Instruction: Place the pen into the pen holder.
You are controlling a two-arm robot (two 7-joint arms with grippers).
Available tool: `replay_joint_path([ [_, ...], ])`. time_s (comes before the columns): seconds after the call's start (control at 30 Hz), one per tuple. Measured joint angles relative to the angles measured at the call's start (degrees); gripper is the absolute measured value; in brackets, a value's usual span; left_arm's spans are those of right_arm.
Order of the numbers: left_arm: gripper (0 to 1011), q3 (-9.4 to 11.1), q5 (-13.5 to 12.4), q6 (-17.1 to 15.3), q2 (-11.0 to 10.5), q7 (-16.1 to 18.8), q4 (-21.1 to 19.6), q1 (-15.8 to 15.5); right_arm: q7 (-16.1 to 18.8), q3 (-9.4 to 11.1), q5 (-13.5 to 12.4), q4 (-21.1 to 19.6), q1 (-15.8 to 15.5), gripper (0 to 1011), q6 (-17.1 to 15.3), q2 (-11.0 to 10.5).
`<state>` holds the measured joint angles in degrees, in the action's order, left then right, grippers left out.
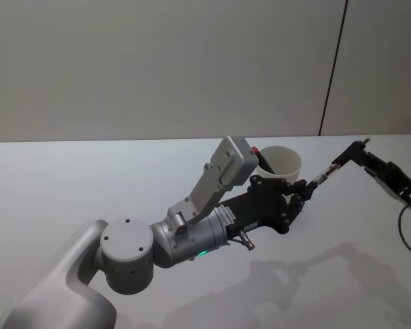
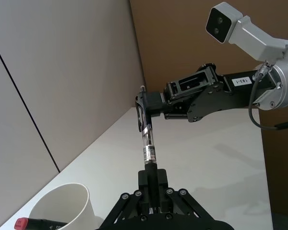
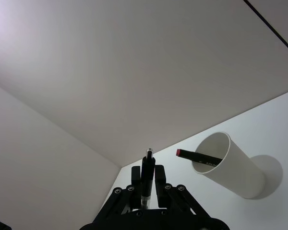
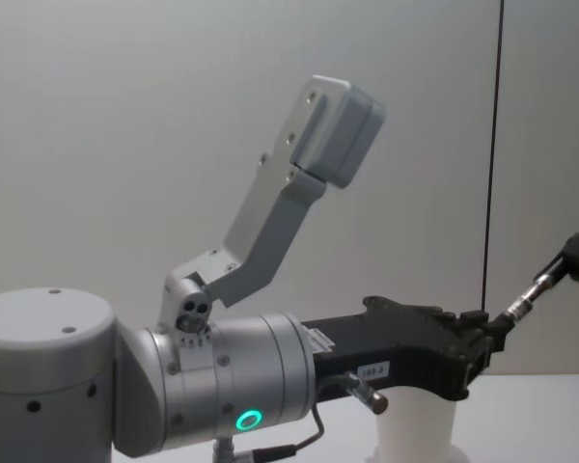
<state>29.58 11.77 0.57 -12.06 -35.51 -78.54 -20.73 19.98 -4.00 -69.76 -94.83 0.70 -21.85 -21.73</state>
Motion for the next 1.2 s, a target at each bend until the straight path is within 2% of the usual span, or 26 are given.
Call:
replay_joint_path([
  [0.07,119,0.0,0.0,0.0,0.0,0.0,0.0,0.0,-0.1,0.0,-0.4,0.1,0.0,187,0.3,0.1],
  [0.1,119,0.0,0.0,0.0,0.0,0.0,0.0,0.0,-0.2,-0.1,-0.6,0.1,0.1,132,0.4,0.1],
  [0.53,143,0.0,0.0,-0.1,0.0,0.0,0.0,0.0,-0.3,-0.5,-2.8,0.5,0.7,117,2.7,0.2],
  [0.57,187,0.0,0.0,-0.1,0.0,0.0,0.0,0.0,-0.3,-0.6,-2.8,0.5,0.7,117,2.8,0.2],
  [0.67,238,0.0,0.0,-0.1,0.0,0.0,0.0,0.0,-0.3,-0.7,-3.0,0.5,0.8,117,3.0,0.2],
  [0.77,374,0.0,0.0,-0.1,0.0,0.0,0.0,0.0,-0.3,-0.9,-3.1,0.6,0.9,118,3.2,0.2],
  [0.8,374,0.0,0.0,-0.1,0.0,0.0,0.0,0.0,-0.3,-1.0,-3.1,0.6,1.0,117,3.3,0.2],
  [0.93,488,0.0,0.0,-0.1,0.0,0.0,0.0,0.0,-0.3,-1.1,-3.1,0.7,1.1,117,3.5,0.1],
  [1.2,756,0.0,0.0,-0.1,0.0,0.0,0.0,0.0,1.0,-1.7,-0.6,1.3,1.8,117,4.9,-0.3],
])
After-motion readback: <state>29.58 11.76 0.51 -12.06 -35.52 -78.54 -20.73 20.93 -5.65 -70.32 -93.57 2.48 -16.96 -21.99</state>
